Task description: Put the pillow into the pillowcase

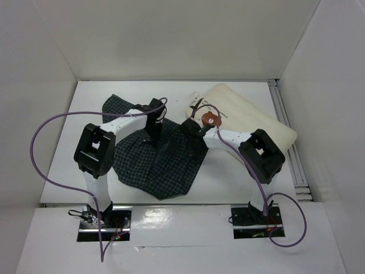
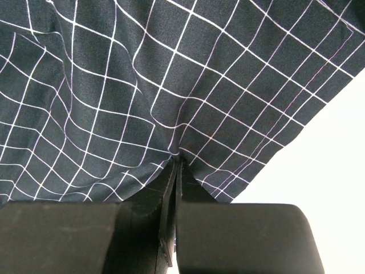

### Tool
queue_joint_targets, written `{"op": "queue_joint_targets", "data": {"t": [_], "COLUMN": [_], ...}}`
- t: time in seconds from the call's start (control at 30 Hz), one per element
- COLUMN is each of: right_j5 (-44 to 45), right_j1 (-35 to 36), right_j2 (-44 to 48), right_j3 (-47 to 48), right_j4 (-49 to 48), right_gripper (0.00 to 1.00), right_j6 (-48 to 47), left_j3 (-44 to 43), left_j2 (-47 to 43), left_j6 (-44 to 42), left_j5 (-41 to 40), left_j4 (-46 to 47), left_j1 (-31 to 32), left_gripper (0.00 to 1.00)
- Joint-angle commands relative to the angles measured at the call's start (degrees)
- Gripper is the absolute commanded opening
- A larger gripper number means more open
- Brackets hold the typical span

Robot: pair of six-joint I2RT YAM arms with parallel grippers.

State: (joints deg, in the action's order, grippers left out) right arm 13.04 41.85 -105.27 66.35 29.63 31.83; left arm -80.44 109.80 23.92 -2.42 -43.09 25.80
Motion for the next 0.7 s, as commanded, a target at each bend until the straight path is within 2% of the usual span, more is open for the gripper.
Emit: {"op": "queue_joint_targets", "data": {"t": [0.0, 0.23, 0.27, 0.33, 0.37, 0.4, 0.43, 0.47, 0.6, 0.67], "right_j5": [1.7, 1.7, 1.2, 1.2, 1.2, 1.2, 0.7, 0.7, 0.7, 0.7], "right_j1": [-0.5, -0.5, -0.5, -0.5, -0.5, -0.5, -0.5, -0.5, -0.5, -0.5], "right_j2": [-0.4, -0.4, -0.4, -0.4, -0.4, -0.4, -0.4, -0.4, -0.4, -0.4], "right_j3": [1.8, 1.8, 1.8, 1.2, 1.2, 1.2, 1.2, 1.2, 1.2, 1.2], "right_j4": [1.2, 1.2, 1.2, 0.7, 0.7, 0.7, 0.7, 0.7, 0.7, 0.7], "right_gripper": [0.00, 0.00, 0.00, 0.00, 0.00, 0.00, 0.00, 0.00, 0.00, 0.00], "right_j6": [-0.5, -0.5, -0.5, -0.5, -0.5, -0.5, -0.5, -0.5, -0.5, -0.5], "left_j3": [-3.0, -4.0, -4.0, -2.7, -2.1, -1.6, -1.6, -0.1, 1.2, 1.2], "left_j2": [-3.5, -3.5, -3.5, -2.8, -2.8, -2.8, -3.5, -4.3, -4.3, -3.0], "left_j6": [-0.4, 0.2, 0.2, 0.2, 0.9, 0.9, 1.6, 2.3, 5.0, 5.5], "left_j5": [0.6, 0.6, 0.6, -2.1, -3.5, -5.7, -6.5, -7.3, -13.7, -16.7], "left_j4": [-2.2, -2.8, -2.8, -2.8, -2.8, -2.8, -2.8, -2.1, -1.5, -1.5], "left_j1": [-0.3, -0.3, -0.3, 0.2, 1.6, 2.3, 3.0, 3.6, 6.3, 7.0], "left_gripper": [0.00, 0.00, 0.07, 0.31, 0.61, 0.78, 0.92, 1.00, 1.00, 0.95]}}
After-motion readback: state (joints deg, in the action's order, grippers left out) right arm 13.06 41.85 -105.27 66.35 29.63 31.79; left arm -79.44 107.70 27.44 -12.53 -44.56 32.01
